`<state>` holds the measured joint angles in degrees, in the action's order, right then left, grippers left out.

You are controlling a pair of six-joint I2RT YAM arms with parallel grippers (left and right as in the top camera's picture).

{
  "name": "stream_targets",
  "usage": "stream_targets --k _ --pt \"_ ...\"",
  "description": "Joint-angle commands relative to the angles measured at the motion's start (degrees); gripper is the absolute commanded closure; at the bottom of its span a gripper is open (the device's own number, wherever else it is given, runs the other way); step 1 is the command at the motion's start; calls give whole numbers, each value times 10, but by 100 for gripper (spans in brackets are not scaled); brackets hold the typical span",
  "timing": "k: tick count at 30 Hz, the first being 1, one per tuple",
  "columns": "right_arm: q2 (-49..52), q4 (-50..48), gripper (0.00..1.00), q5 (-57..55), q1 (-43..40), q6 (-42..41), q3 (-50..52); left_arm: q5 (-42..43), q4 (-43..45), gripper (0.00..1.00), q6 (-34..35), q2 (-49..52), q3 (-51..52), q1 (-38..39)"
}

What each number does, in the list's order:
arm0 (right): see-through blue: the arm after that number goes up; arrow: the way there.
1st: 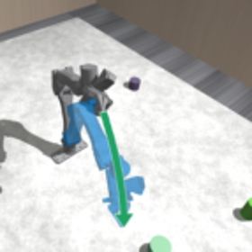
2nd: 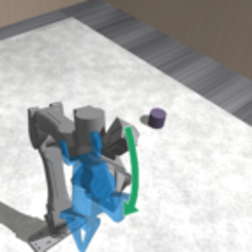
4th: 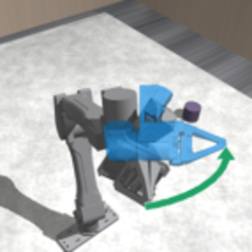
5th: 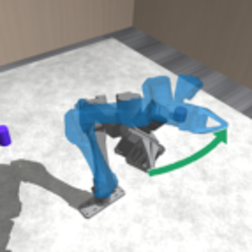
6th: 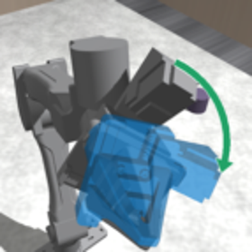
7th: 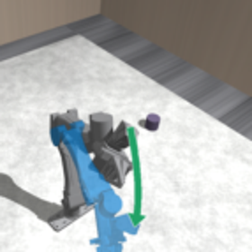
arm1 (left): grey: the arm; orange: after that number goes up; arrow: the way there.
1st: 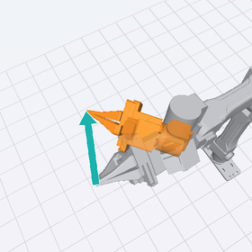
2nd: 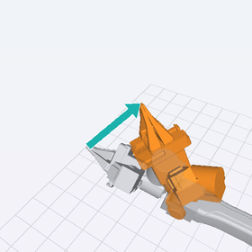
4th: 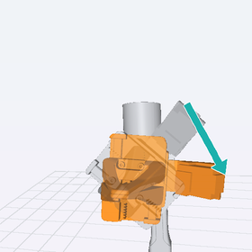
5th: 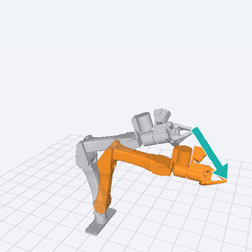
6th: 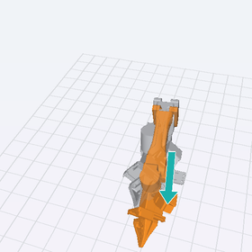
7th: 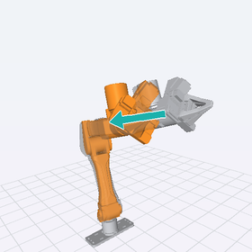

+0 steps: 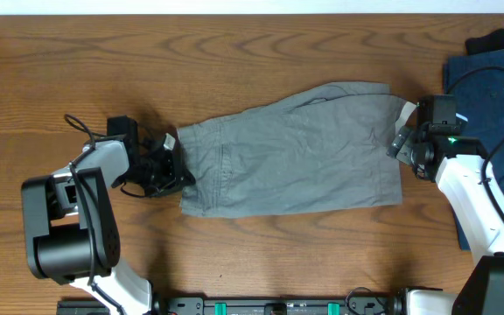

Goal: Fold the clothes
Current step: 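Lift the left hem and fold it rightward over the shorts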

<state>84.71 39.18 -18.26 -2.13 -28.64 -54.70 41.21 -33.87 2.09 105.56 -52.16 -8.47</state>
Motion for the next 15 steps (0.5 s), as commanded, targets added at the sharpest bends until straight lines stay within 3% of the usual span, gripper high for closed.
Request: stream_targets --k 1,7,15 --pt "-4 0 1 -12 -3 4 -8 -44 -9 94 -3 18 12 3" --pt "-4 0 1 -12 -3 4 -8 -109 -89 94 -1 0 -41 -11" --pt "-4 0 1 -12 -3 4 -8 -196 -214 94 57 -78 -142 -37"
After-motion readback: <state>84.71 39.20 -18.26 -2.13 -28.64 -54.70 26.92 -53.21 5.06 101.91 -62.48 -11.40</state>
